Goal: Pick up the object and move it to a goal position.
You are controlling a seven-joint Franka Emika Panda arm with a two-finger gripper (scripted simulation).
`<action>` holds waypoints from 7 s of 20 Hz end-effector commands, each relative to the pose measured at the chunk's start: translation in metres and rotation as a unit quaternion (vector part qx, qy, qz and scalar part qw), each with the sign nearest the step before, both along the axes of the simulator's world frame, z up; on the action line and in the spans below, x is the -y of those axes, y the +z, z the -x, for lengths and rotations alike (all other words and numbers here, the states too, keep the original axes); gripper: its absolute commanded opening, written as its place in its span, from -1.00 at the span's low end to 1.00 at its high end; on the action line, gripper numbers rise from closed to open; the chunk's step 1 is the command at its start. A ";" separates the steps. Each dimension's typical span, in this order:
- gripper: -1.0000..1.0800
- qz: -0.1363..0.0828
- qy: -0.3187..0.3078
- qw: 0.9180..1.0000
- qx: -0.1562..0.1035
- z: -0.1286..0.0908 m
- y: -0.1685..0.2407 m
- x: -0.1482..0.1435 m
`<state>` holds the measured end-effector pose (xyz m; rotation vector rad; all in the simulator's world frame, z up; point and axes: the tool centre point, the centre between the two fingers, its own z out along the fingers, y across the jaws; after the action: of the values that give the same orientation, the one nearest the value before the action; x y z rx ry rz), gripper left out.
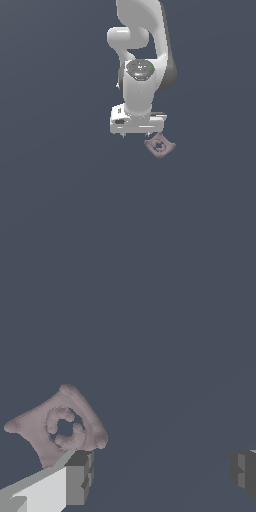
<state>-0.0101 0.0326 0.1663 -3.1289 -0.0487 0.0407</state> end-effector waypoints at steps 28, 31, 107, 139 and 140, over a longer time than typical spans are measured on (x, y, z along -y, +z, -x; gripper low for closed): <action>0.62 -0.062 -0.034 0.992 0.103 -0.028 0.139 -0.032; 0.62 -0.072 -0.038 0.988 0.133 -0.029 0.182 -0.040; 0.62 0.284 -0.034 0.955 0.082 0.030 -0.109 -0.205; -1.00 0.284 -0.032 0.955 0.084 0.031 -0.142 -0.195; -1.00 0.284 -0.032 0.955 0.084 0.031 -0.142 -0.195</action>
<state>-0.0403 0.2336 0.0297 -3.6901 0.0712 -0.2743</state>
